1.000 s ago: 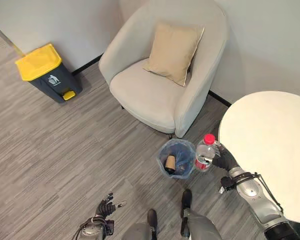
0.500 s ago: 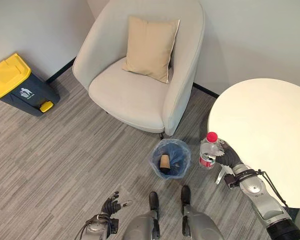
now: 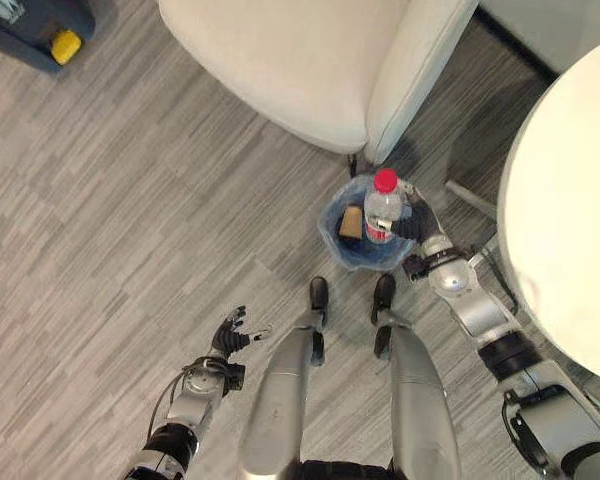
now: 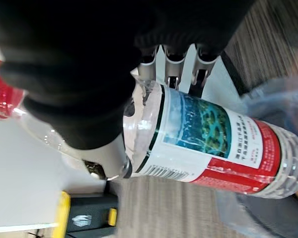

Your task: Gather garbage on tea table into small bin, then transfer packed bag to large trash can.

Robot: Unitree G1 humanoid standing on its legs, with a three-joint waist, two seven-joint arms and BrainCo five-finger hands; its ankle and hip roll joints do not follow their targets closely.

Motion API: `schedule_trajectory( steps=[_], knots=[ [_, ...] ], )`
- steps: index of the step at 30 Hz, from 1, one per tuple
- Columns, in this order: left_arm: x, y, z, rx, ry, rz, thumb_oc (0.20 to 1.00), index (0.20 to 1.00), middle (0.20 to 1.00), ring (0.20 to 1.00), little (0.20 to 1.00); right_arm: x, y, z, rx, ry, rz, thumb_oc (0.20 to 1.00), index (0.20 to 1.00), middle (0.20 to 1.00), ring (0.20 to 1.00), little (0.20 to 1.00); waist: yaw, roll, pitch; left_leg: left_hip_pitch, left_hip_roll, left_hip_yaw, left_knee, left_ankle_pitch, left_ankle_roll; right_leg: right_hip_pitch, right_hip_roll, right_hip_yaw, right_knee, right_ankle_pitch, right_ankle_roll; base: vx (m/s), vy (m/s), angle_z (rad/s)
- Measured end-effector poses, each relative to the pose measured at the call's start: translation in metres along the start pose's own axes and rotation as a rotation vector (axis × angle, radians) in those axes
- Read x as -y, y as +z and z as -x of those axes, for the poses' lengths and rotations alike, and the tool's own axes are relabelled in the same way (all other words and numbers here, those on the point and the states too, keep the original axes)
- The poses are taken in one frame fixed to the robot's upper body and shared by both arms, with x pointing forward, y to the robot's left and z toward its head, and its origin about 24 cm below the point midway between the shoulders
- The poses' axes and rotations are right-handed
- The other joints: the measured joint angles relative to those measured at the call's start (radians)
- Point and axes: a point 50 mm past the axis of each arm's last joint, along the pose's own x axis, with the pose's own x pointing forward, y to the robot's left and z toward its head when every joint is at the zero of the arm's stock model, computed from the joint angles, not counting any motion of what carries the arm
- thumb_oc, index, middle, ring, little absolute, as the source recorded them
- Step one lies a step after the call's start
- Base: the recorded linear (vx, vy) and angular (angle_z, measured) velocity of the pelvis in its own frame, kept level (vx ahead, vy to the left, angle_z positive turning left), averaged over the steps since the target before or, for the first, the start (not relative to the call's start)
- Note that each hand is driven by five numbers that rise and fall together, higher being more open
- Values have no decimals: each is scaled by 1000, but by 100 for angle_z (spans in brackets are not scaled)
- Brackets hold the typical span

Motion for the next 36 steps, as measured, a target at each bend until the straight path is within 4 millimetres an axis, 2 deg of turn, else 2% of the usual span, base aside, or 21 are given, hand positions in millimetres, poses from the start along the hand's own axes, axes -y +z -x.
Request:
schedule_trajectory(
  steps=[2, 4, 8, 10, 15, 16, 17, 18, 22, 23, 26, 29, 30, 31, 35, 36],
  knots=[
    [-1, 0, 0, 4, 1, -3, 1000, 1000, 1000, 1000, 1000, 0, -4, 0, -23, -6, 18, 200, 200, 200, 200, 200, 5, -1, -1, -39, 2, -9, 47, -11, -4, -32, -4, -7, 41, -9, -7, -122, -36, 10],
    [-5, 5, 0, 25, 11, -10, 1000, 1000, 1000, 1000, 1000, 6, -1, -6, -8, -25, 66, 200, 200, 200, 200, 200, 3, 0, -1, -106, 3, -14, 120, -36, -2, -93, -11, -10, 105, -35, -13, -92, -30, 11],
    [-16, 18, -2, 76, 45, -3, 1000, 1000, 1000, 1000, 1000, 28, 7, -27, -9, -88, 150, 200, 200, 200, 200, 200, 10, 0, -1, -313, 1, -26, 315, -85, -3, -287, -39, -14, 293, -99, -37, -66, -21, 17],
    [-20, 19, -2, 83, 58, -11, 1000, 1000, 1000, 1000, 1000, 37, 6, -33, -36, -118, 176, 200, 200, 200, 200, 200, 21, 0, -1, -387, 0, -29, 366, -94, 0, -357, -47, -14, 348, -102, -40, -49, -26, 13],
    [-21, 28, -4, 112, 57, -15, 1000, 1000, 1000, 1000, 1000, 54, 5, -43, -79, -169, 215, 200, 200, 200, 200, 200, 39, 1, -1, -485, -3, -28, 376, -95, -1, -452, -62, -17, 374, -104, -38, -37, -17, 23],
    [-18, 30, -4, 120, 41, -26, 1000, 1000, 1000, 1000, 1000, 56, 2, -44, -96, -167, 230, 225, 225, 225, 225, 225, 49, 1, -2, -493, -3, -30, 373, -95, -1, -459, -62, -18, 373, -104, -38, -32, -24, 17],
    [-15, 33, -5, 131, 29, -30, 1000, 1000, 1000, 1000, 1000, 58, 1, -45, -107, -173, 226, 736, 736, 736, 736, 736, 59, 1, -2, -496, -6, -30, 362, -94, -1, -462, -62, -18, 365, -104, -38, -34, -24, 16],
    [-13, 36, -5, 144, 21, -31, 1000, 1000, 1000, 1000, 1000, 61, 3, -48, -114, -180, 230, 1000, 1000, 1000, 1000, 1000, 63, 2, -2, -497, -10, -32, 338, -94, -1, -465, -63, -18, 346, -103, -36, -28, -9, 15],
    [-11, 44, -6, 169, 9, -13, 1000, 1000, 1000, 1000, 1000, 71, 17, -57, -83, -209, 274, 1000, 1000, 1000, 1000, 1000, 70, 5, -5, -493, -33, -48, 257, -94, -2, -462, -64, -19, 280, -104, -33, -33, -2, 15],
    [-8, 50, -7, 188, -2, -18, 1000, 1000, 1000, 1000, 1000, 78, 21, -58, -70, -241, 283, 1000, 1000, 1000, 1000, 1000, 72, 6, -6, -477, -38, -46, 205, -93, -3, -450, -64, -20, 235, -104, -30, -23, -15, 8],
    [-5, 54, -8, 201, -3, -9, 1000, 1000, 1000, 1000, 1000, 64, 16, -44, 3, -166, 453, 1000, 1000, 1000, 1000, 1000, 69, 4, -28, -395, -42, -42, 98, -89, -9, -372, -61, -24, 137, -111, -15, -20, -34, -3],
    [-2, 52, -8, 195, -7, -6, 1000, 1000, 1000, 1000, 1000, 47, -3, -29, -3, -86, 566, 1000, 1000, 1000, 1000, 1000, 67, 4, -90, -390, -44, -43, 60, -87, -13, -366, -60, -27, 105, -119, 5, -7, -20, -1],
    [-2, 52, -7, 197, -6, -11, 1000, 1000, 1000, 1000, 1000, 35, -16, -21, -15, -14, 639, 1000, 1000, 1000, 1000, 1000, 64, 3, -119, -390, -46, -42, 65, -85, -15, -366, -62, -23, 111, -123, 12, -7, -28, 8],
    [-2, 52, -7, 197, -6, -13, 1000, 1000, 1000, 1000, 1000, 28, -22, -18, -16, 29, 696, 1000, 1000, 1000, 1000, 1000, 61, 2, -130, -389, -47, -43, 62, -84, -17, -363, -62, -24, 106, -123, 12, -3, -32, 8],
    [-3, 45, -8, 171, -2, -21, 1000, 1000, 1000, 1000, 1000, 9, -41, -11, -49, 161, 832, 1000, 1000, 1000, 1000, 1000, 56, 0, -140, -386, -50, -41, 73, -77, -26, -364, -68, -19, 135, -124, 16, 0, -5, 3],
    [-3, 45, -8, 173, 1, -28, 1000, 1000, 1000, 1000, 1000, 7, -51, -9, -95, 190, 883, 1000, 1000, 1000, 1000, 1000, 57, 0, -140, -388, -53, -40, 77, -75, -30, -366, -76, -26, 133, -125, 17, 10, 9, 23]
  ],
)
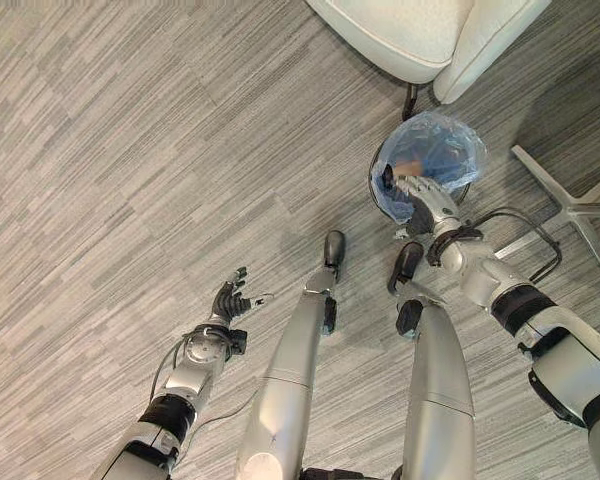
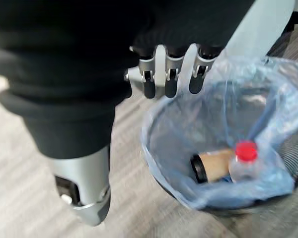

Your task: Gather garbage on tea table into small bin, then transfer packed bag to large trash can.

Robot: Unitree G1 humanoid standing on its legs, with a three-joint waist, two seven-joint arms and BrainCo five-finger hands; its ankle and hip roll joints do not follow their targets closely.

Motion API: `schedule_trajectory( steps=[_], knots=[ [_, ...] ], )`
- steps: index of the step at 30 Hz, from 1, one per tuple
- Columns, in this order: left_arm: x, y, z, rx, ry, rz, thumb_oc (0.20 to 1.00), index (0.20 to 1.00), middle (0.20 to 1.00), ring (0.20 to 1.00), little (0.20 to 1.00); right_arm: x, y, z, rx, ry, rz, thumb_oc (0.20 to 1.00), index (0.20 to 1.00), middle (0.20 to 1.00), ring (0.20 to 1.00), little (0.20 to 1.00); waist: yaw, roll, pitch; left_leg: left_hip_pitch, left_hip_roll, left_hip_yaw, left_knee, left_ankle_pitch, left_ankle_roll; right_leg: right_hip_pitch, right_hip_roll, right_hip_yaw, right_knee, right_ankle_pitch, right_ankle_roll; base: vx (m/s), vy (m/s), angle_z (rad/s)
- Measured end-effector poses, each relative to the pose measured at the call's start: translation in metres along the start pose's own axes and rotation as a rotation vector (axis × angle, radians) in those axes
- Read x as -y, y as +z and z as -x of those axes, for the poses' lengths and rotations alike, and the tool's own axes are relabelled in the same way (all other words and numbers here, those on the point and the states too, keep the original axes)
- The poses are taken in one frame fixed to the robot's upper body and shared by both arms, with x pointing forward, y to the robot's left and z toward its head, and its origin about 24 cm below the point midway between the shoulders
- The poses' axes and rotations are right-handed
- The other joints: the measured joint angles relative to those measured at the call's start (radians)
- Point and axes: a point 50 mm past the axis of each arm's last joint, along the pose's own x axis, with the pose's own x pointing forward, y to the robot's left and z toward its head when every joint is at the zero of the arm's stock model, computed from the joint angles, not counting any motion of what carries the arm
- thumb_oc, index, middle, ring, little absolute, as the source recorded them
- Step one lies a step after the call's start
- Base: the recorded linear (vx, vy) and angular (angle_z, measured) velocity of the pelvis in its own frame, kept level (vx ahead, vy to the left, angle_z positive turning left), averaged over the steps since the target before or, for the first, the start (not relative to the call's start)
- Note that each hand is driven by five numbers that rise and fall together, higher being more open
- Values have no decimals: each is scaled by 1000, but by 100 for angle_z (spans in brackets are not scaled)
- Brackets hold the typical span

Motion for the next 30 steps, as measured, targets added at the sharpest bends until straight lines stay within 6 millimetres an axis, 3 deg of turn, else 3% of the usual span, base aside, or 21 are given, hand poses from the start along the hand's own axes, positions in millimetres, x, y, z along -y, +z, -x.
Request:
schedule_trajectory(
  steps=[2, 3, 5, 6, 7, 8, 12, 20, 23, 25, 26, 29, 30],
  knots=[
    [3, -4, 1, -9, -14, -19, 1000, 1000, 1000, 1000, 1000, -15, 5, -2, -14, 57, 30, 1000, 1000, 1000, 1000, 1000, 10, 2, 2, -41, -3, -3, 38, 42, 13, -46, -5, 5, 63, 5, -8, 18, 28, 14],
    [3, -4, 2, -4, -6, -20, 1000, 1000, 1000, 1000, 1000, -26, 3, -2, -74, 87, 22, 1000, 1000, 1000, 1000, 1000, 20, -5, 5, -62, -13, 0, 75, 81, 38, -75, -23, 12, 120, 13, -11, 14, 30, 27],
    [10, 19, -8, 76, -37, -43, 1000, 1000, 1000, 1000, 1000, -11, -21, -12, -269, 93, 25, 1000, 1000, 1000, 1000, 1000, 34, 31, 30, -163, -32, -6, 164, 75, 37, -170, -57, 3, 219, 3, -23, -6, 2, 38],
    [9, 36, -14, 127, -35, -40, 1000, 1000, 1000, 1000, 1000, 10, -25, -19, -312, 27, -55, 1000, 1000, 1000, 1000, 1000, 48, 49, 90, -169, -34, -7, 187, 73, 38, -177, -61, 3, 243, -4, -31, -8, -11, 26],
    [7, 51, -16, 182, -39, -47, 1000, 1000, 1000, 1000, 1000, 34, -27, -27, -328, -38, -110, 752, 752, 752, 752, 752, 65, 54, 116, -202, -35, -6, 199, 71, 36, -212, -67, 2, 265, -16, -37, -12, -24, 15],
    [5, 52, -17, 185, -35, -49, 1000, 1000, 1000, 1000, 1000, 40, -26, -29, -317, -51, -105, 200, 200, 200, 200, 200, 67, 49, 119, -207, -36, -7, 209, 71, 36, -217, -70, 2, 278, -17, -40, -14, -3, 14],
    [11, 50, -19, 165, -41, -42, 1000, 1000, 1000, 1000, 1000, 34, -8, -28, -243, -81, -301, 200, 200, 200, 200, 200, 53, 50, 118, -141, -32, -15, 180, 76, 34, -145, -69, -12, 249, -13, -42, -12, 1, 4],
    [5, 53, -19, 176, -18, -20, 1000, 1000, 1000, 1000, 1000, 31, -12, -19, -233, -114, -416, 200, 200, 200, 200, 200, -4, 48, 115, -110, -14, -14, 89, 83, 25, -113, -37, -14, 139, 15, -30, -34, -19, -11],
    [4, 49, -19, 152, -8, -8, 1000, 1000, 1000, 1000, 1000, 29, -9, -15, -224, -142, -549, 200, 200, 200, 200, 200, -16, 44, 113, -30, -13, -14, 26, 120, 30, -39, -33, -21, 87, 50, -28, -46, -22, -1],
    [1, 43, -16, 135, 2, -5, 1000, 1000, 1000, 1000, 1000, 22, -4, -12, -216, -151, -650, 200, 200, 200, 200, 200, -21, 26, 74, -1, -12, -14, -16, 142, 30, -15, -27, -21, 50, 69, -20, -38, -18, -11],
    [0, 41, -16, 124, 8, 0, 1000, 1000, 1000, 1000, 1000, 21, -2, -9, -222, -177, -779, 200, 200, 200, 200, 200, -27, 22, 73, 45, -7, -15, -33, 162, 33, 35, -18, -27, 23, 93, -12, -30, -21, -9],
    [-1, 38, -15, 108, 15, 13, 1000, 1000, 1000, 1000, 1000, 9, -3, 2, -231, -176, -892, 200, 200, 200, 200, 200, -37, 14, 60, 145, -3, -15, -95, 169, 34, 136, -13, -42, -38, 103, -12, -10, -12, -4],
    [-1, 31, -12, 90, 19, 16, 1000, 1000, 1000, 1000, 1000, -4, -3, 8, -246, -152, -913, 200, 200, 200, 200, 200, -35, 0, 16, 145, -2, -15, -109, 169, 35, 135, -10, -43, -51, 105, -9, 2, -25, -6]
  ],
)
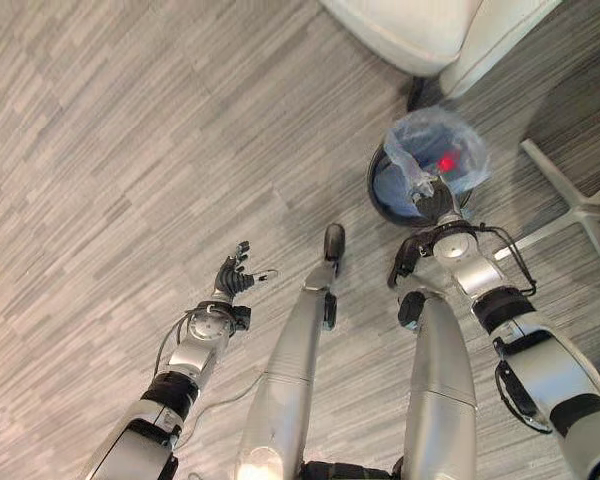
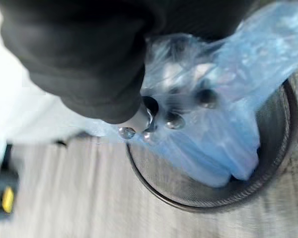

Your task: Gather garbage on tea table into small bin, then transfer packed bag to large trash can.

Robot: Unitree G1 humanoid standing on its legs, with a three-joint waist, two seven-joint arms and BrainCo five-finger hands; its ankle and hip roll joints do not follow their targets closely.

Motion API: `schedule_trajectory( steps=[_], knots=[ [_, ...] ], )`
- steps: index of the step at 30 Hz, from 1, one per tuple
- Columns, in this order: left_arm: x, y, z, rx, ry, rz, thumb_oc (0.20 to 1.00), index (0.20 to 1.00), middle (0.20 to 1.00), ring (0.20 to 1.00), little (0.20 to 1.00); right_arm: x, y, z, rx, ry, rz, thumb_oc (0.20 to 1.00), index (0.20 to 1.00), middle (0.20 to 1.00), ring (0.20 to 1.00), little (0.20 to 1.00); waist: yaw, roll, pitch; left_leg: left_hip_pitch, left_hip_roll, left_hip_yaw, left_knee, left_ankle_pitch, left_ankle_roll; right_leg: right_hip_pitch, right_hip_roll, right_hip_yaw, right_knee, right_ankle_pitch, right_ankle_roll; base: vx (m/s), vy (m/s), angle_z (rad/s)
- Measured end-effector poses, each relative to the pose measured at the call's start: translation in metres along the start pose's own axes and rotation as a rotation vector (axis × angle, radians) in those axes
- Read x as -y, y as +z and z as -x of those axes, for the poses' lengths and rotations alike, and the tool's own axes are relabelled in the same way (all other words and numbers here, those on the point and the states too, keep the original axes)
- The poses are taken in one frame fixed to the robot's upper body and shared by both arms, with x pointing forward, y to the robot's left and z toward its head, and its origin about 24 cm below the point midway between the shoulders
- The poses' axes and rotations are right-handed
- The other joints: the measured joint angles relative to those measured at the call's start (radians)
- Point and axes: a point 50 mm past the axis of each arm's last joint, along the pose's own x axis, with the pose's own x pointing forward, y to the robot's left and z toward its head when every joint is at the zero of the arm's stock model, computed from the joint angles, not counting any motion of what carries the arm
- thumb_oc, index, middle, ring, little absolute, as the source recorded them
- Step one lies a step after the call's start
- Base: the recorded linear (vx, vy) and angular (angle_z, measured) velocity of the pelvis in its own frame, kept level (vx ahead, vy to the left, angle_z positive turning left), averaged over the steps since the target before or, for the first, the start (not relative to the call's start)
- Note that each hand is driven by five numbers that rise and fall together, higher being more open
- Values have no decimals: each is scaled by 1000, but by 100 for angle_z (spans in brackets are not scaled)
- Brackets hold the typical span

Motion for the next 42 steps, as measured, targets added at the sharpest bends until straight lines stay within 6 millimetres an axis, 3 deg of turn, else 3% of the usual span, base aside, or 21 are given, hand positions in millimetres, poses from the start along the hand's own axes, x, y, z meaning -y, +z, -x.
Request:
schedule_trajectory(
  steps=[4, 6, 10, 14, 21, 28, 33, 34, 36, 38, 39, 40, 41, 42],
  knots=[
    [-2, -19, 11, -61, -9, -10, 1000, 1000, 1000, 1000, 1000, -20, -28, 30, -48, 61, -125, 200, 200, 200, 200, 200, -13, -43, -59, 152, 8, -12, -62, -11, -11, 158, 21, -5, -77, -8, 14, 38, -12, -7],
    [-3, -23, 13, -79, -3, 22, 1000, 1000, 1000, 1000, 1000, -16, -25, 40, -14, 59, -201, 200, 200, 200, 200, 200, -13, -45, -57, 220, 12, -16, -110, -4, -18, 227, 28, -16, -122, 0, 24, 59, -1, 0],
    [-7, -51, 33, -170, 2, 12, 1000, 1000, 1000, 1000, 1000, -28, -36, 68, -15, 130, -266, 200, 200, 200, 200, 200, -29, -46, -66, 416, 22, -15, -185, 1, -9, 430, 46, -29, -219, 19, 23, 60, 21, -9],
    [-12, -76, 57, -251, 9, 12, 1000, 1000, 1000, 1000, 1000, -36, -38, 93, -4, 210, -352, 200, 200, 200, 200, 200, -49, -56, -89, 589, 38, -8, -279, 2, -14, 613, 79, -30, -346, 43, 46, 134, 22, -13],
    [-19, -99, 87, -327, 6, -2, 1000, 1000, 1000, 1000, 1000, -24, -39, 106, 35, 233, -380, 200, 200, 200, 200, 200, -67, -75, -251, 764, 45, 33, -403, 12, -2, 777, 104, -6, -486, 84, 56, 124, 86, -18],
    [-18, -105, 94, -343, -37, -81, 1000, 1000, 1000, 1000, 1000, -24, -38, 109, 45, 253, -395, 200, 200, 200, 200, 200, -73, -70, -280, 858, 40, 97, -462, 18, 6, 850, 115, 53, -578, 138, 75, 30, 95, -29],
    [-18, -100, 88, -323, -41, -80, 1000, 1000, 1000, 1000, 1000, -25, -39, 109, 42, 265, -394, 200, 200, 200, 200, 200, -71, -69, -280, 872, 44, 127, -458, 23, 12, 856, 115, 81, -560, 139, 98, -149, -6, -16],
    [-16, -96, 85, -310, -46, -79, 1000, 1000, 1000, 1000, 1000, -23, -38, 108, 47, 265, -389, 200, 200, 200, 200, 200, -71, -50, -269, 859, 58, 117, -443, 30, 38, 817, 125, 105, -453, 98, 121, -180, -99, 29],
    [-14, -88, 80, -270, -54, -88, 1000, 1000, 1000, 1000, 1000, -23, -44, 110, 24, 269, -379, 200, 200, 200, 200, 200, -69, -37, -263, 840, 78, 84, -420, 39, 44, 771, 147, 166, -209, -27, 153, -159, -141, 44],
    [-15, -85, 79, -255, -59, -106, 1000, 1000, 1000, 1000, 1000, -23, -43, 110, 31, 266, -381, 200, 200, 200, 200, 200, -47, -42, -266, 809, 82, 68, -408, 49, 30, 784, 152, 194, -166, -82, 149, -128, -207, 26],
    [-14, -82, 78, -241, -60, -107, 1000, 1000, 1000, 1000, 1000, -22, -40, 108, 45, 265, -384, 200, 200, 200, 200, 200, -41, -47, -267, 791, 82, 61, -405, 59, 16, 801, 148, 186, -208, -101, 130, -87, -161, 13],
    [-14, -82, 79, -239, -61, -105, 1000, 1000, 1000, 1000, 1000, -22, -38, 107, 54, 266, -385, 200, 200, 200, 200, 200, -23, -53, -266, 771, 83, 59, -404, 71, -1, 838, 150, 188, -304, -121, 84, -159, -227, 9],
    [-9, -83, 79, -246, -66, -93, 1000, 1000, 1000, 1000, 1000, -21, -38, 105, 53, 263, -380, 200, 200, 200, 200, 200, -20, -31, -256, 756, 103, 40, -401, 81, -13, 858, 176, 186, -365, -85, 72, -213, -258, 14],
    [-7, -90, 86, -271, -70, -84, 1000, 1000, 1000, 1000, 1000, -22, -43, 108, 36, 267, -377, 200, 200, 200, 200, 200, -2, -6, -260, 730, 133, 6, -388, 109, -54, 871, 230, 166, -405, -46, 50, -275, -316, 68]
  ],
)
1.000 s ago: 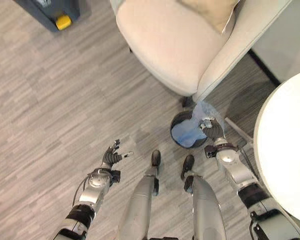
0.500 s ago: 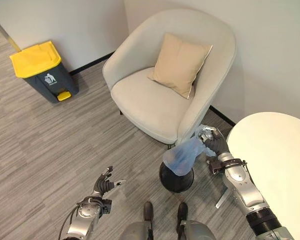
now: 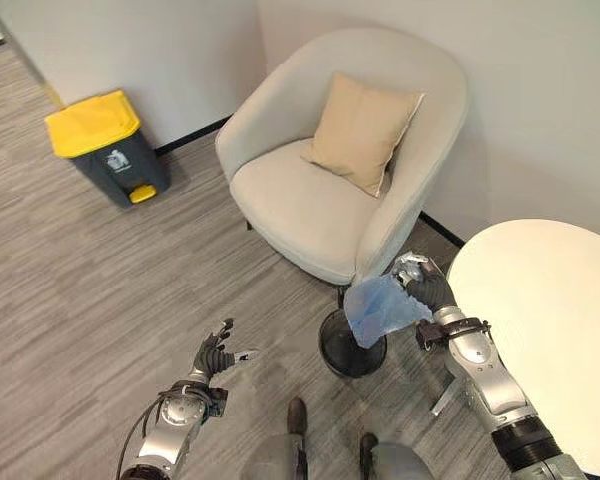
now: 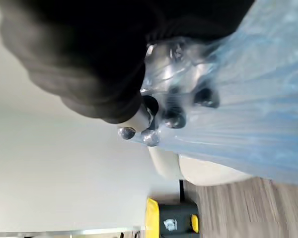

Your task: Gather garbage on tea table into small bin, then transfer packed bag to large trash can.

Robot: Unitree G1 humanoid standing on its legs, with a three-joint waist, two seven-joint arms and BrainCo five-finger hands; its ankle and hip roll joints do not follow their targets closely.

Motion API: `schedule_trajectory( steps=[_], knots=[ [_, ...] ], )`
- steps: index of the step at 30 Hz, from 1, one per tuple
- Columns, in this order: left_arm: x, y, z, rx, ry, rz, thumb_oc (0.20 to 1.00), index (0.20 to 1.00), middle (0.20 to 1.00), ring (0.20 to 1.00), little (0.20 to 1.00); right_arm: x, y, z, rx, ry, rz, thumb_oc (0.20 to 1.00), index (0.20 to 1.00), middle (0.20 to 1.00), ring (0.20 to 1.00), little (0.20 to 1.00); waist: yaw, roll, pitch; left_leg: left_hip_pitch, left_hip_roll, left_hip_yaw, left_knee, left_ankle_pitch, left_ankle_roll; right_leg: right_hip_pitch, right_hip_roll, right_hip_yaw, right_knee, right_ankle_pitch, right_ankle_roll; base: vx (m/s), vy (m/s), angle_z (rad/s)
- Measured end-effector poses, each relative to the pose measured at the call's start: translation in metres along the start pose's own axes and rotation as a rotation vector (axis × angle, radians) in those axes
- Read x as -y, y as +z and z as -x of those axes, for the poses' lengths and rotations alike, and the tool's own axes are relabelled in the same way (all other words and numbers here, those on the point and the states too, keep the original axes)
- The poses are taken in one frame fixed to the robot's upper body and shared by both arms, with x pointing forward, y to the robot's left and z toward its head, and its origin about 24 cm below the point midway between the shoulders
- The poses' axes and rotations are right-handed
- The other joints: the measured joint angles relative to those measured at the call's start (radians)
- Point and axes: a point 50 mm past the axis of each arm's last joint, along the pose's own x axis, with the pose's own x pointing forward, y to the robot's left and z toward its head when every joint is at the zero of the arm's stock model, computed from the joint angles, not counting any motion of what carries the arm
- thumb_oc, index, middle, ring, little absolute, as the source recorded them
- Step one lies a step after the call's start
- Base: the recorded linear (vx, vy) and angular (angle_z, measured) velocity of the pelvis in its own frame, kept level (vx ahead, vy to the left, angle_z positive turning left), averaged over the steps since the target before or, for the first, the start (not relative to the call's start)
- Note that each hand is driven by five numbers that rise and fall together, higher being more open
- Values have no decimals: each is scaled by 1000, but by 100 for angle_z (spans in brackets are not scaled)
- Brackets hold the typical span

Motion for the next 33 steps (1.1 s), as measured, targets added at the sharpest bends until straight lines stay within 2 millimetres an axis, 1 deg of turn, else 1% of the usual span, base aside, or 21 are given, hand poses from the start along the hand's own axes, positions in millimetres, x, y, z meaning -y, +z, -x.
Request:
schedule_trajectory(
  steps=[1, 2, 3, 4, 5, 6, 7, 8, 9, 10, 11, 12, 13, 14, 15, 19, 24, 26, 27, 29, 33],
  knots=[
    [0, 7, -3, 24, 1, 4, 1000, 1000, 1000, 1000, 1000, 4, -4, 5, -11, -14, 4, 200, 200, 200, 200, 200, -20, -3, 1, -48, 7, -46, 29, 23, -41, -6, 16, 4, -23, -2, -20, -219, -227, 101],
    [1, 12, -5, 45, -3, 4, 1000, 1000, 1000, 1000, 1000, 7, -5, 6, -20, -12, 21, 200, 200, 200, 200, 200, -19, -16, 9, -67, 9, -61, 24, 50, -78, -13, 23, -20, -22, 5, -59, -196, -163, 88],
    [4, 10, -4, 38, -12, 4, 1000, 1000, 1000, 1000, 1000, 10, -5, 6, -24, -6, 42, 200, 200, 200, 200, 200, 5, -8, 6, -71, 32, -55, 7, 8, -113, -38, 52, -35, -9, 11, -78, -209, -127, 47],
    [3, 9, -4, 33, -8, 5, 1000, 1000, 1000, 1000, 1000, 14, -4, 6, -21, -14, 51, 200, 200, 200, 200, 200, 12, -4, 10, -87, 48, -58, -3, -14, -82, -57, 75, -45, 3, 24, -79, -312, -95, 68],
    [4, 13, -6, 45, -13, 4, 1000, 1000, 1000, 1000, 1000, 17, -4, 6, -25, -12, 74, 200, 200, 200, 200, 200, 4, -6, 17, -133, 59, -55, 10, -81, -102, -82, 63, -104, 6, 51, -121, -313, -63, 120],
    [3, 24, -11, 80, -16, -4, 1000, 1000, 1000, 1000, 1000, 16, 0, 4, -13, -3, 77, 200, 200, 200, 200, 200, -7, -52, 42, -148, 33, 5, 88, -123, -74, -83, 1, -151, -27, 86, -157, -274, -41, 137],
    [4, 34, -12, 118, -28, -4, 1000, 1000, 1000, 1000, 1000, 13, 9, 2, 26, 16, 81, 200, 200, 200, 200, 200, -20, -79, 48, -124, -2, 7, 214, -159, -77, -68, -44, -159, -79, 113, -163, -131, -12, 102],
    [5, 38, -13, 135, -34, -2, 1000, 1000, 1000, 1000, 1000, 12, 15, 0, 49, 20, 81, 200, 200, 200, 200, 200, -39, -76, 46, -88, -7, 9, 218, -166, -75, -59, -51, -164, -100, 127, -148, 12, 50, 64],
    [5, 48, -16, 172, -41, -5, 1000, 1000, 1000, 1000, 1000, 11, 23, -5, 79, 35, 90, 200, 200, 200, 200, 200, -54, -79, 48, 3, 7, 11, 201, -188, -82, -56, -59, -187, -121, 160, -135, 66, 69, 56],
    [7, 57, -17, 206, -56, -11, 1000, 1000, 1000, 1000, 1000, 12, 25, -5, 86, 46, 98, 200, 200, 200, 200, 200, -69, -79, 49, 42, 11, 31, 185, -195, -88, -37, -57, -211, -155, 167, -110, 88, 67, 62],
    [12, 68, -18, 246, -87, -24, 1000, 1000, 1000, 1000, 1000, 13, 28, -4, 93, 55, 112, 200, 200, 200, 200, 200, -81, -75, 47, 94, 14, 34, 116, -194, -87, -21, -53, -227, -181, 178, -95, 37, 49, 61],
    [18, 77, -17, 286, -113, -27, 1000, 1000, 1000, 1000, 1000, 14, 32, -5, 108, 65, 125, 200, 200, 200, 200, 200, -83, -68, 44, 132, 14, 29, 50, -184, -78, -24, -43, -232, -186, 185, -88, 38, 57, 40],
    [20, 89, -18, 335, -124, -35, 1000, 1000, 1000, 1000, 1000, 13, 35, -7, 124, 71, 121, 200, 200, 200, 200, 200, -81, -69, 47, 156, 18, 32, 5, -178, -46, -29, -35, -233, -187, 192, -80, 54, 82, 13],
    [20, 92, -19, 346, -130, -54, 1000, 1000, 1000, 1000, 1000, 9, 35, -7, 126, 80, 107, 200, 200, 200, 200, 200, -76, -85, 45, 150, 10, 33, 4, -163, -38, -34, -43, -226, -196, 204, -62, 56, 70, -2],
    [20, 94, -18, 352, -138, -63, 1000, 1000, 1000, 1000, 1000, 5, 36, -8, 130, 103, 105, 200, 200, 200, 200, 200, -73, -90, 42, 152, 2, 37, 2, -162, -36, -33, -48, -223, -203, 213, -58, 53, 70, -5],
    [18, 112, -10, 441, -171, -95, 1000, 1000, 1000, 1000, 1000, -6, 42, -9, 154, 171, 72, 200, 200, 200, 200, 200, -71, -93, 30, 173, -28, 75, -24, -148, -7, -14, -69, -194, -248, 257, -29, 68, 61, -16],
    [34, 132, -2, 537, -266, -141, 1000, 1000, 1000, 1000, 1000, -28, 46, -6, 168, 284, 15, 200, 200, 200, 200, 200, -88, -100, -27, 229, -41, 94, -71, -141, 3, 27, -71, -168, -294, 284, -28, 72, 31, -18],
    [52, 143, -1, 583, -322, -170, 1000, 1000, 1000, 1000, 1000, -49, 49, -6, 181, 374, -29, 200, 200, 200, 200, 200, -97, -106, -66, 252, -39, 110, -90, -139, 4, 36, -64, -152, -304, 288, -30, 89, 35, -22],
    [64, 158, -2, 634, -349, -200, 1000, 1000, 1000, 1000, 1000, -62, 56, -9, 204, 429, -32, 200, 200, 200, 200, 200, -102, -106, -68, 266, -39, 116, -95, -138, 4, 47, -62, -146, -305, 299, -41, 50, 18, -15],
    [78, 174, -5, 688, -371, -224, 1000, 1000, 1000, 1000, 1000, -75, 64, -10, 234, 480, -40, 200, 200, 200, 200, 200, -106, -105, -85, 269, -39, 119, -95, -139, 4, 49, -62, -144, -304, 300, -41, 46, 14, -7],
    [85, 171, -12, 661, -360, -272, 1000, 1000, 1000, 1000, 1000, -89, 79, -16, 281, 538, -51, 200, 200, 200, 200, 200, -109, -102, -88, 275, -39, 124, -95, -139, 4, 54, -61, -139, -304, 293, -31, 34, 12, -4]
  ],
)
